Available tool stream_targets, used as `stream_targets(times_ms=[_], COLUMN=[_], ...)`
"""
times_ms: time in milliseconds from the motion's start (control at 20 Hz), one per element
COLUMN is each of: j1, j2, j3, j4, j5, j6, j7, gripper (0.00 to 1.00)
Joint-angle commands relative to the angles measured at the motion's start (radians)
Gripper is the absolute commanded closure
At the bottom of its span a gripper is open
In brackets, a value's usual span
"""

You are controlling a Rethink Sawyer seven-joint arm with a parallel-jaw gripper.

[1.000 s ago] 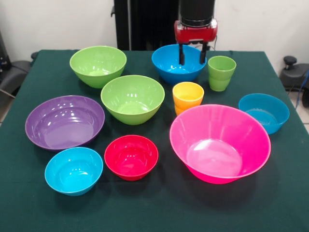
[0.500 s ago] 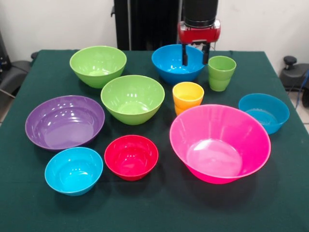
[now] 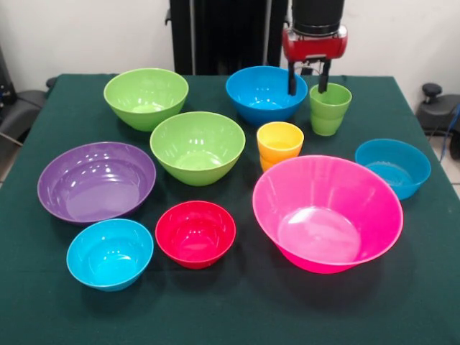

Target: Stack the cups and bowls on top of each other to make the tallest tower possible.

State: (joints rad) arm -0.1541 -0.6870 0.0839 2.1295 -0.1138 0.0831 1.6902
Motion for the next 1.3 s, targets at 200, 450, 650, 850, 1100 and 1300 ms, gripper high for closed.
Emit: stream_targets(times_ms=[200,450,650,850,1100,1300], j1=[0.049,0.083,0.092,0.109,0.152,0.157], j2=[-0.05,-0.049,-0.027,-0.014,0.003,0.014], j3=[0.017,0.006,0.009,0.005,-0.018,-0.016], j4=[0.054,0.071,0.061,0.058,0.047,0.035], j5=[0.029,0.028,0.02,0.021,0.025,0.021], j6=[-0.058,-0.08,-0.087,-0.095,-0.122,-0.118], j7=[0.236,0.29,0.315,0.343,0.384,0.397], gripper=[0.0,0.0,0.0,0.0,0.0,0.0])
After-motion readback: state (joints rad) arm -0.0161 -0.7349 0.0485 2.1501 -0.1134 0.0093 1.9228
